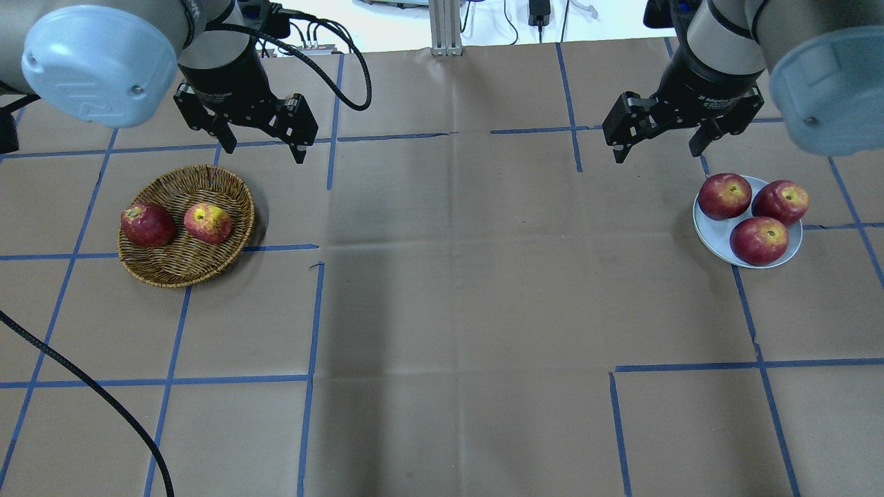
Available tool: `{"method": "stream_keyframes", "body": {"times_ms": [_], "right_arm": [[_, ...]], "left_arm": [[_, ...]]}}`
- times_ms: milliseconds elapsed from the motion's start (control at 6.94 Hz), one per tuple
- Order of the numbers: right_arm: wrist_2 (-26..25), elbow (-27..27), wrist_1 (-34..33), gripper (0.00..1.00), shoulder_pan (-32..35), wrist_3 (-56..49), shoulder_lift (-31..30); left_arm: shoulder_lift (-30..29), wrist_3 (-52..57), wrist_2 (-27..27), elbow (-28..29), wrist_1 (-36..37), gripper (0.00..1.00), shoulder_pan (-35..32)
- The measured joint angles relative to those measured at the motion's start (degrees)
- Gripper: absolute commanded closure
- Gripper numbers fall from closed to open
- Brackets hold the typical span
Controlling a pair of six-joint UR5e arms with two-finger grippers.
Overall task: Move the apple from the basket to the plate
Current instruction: 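Lower the left gripper over the yellow-red apple in the wicker basket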
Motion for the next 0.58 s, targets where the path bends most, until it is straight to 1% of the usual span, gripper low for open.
{"method": "stream_keyframes", "body": {"times_ms": [288, 577], "right_arm": [[0.00, 0.05, 0.00, 0.00, 0.00, 0.04, 0.00], [0.00, 0.08, 0.00, 0.00, 0.00, 0.01, 0.01]], "left_arm": [[0.07, 4.29, 0.49, -0.31, 0.17, 0.01, 1.51], [0.05, 8.35, 1.08, -1.71, 1.07, 0.02, 5.22]]}}
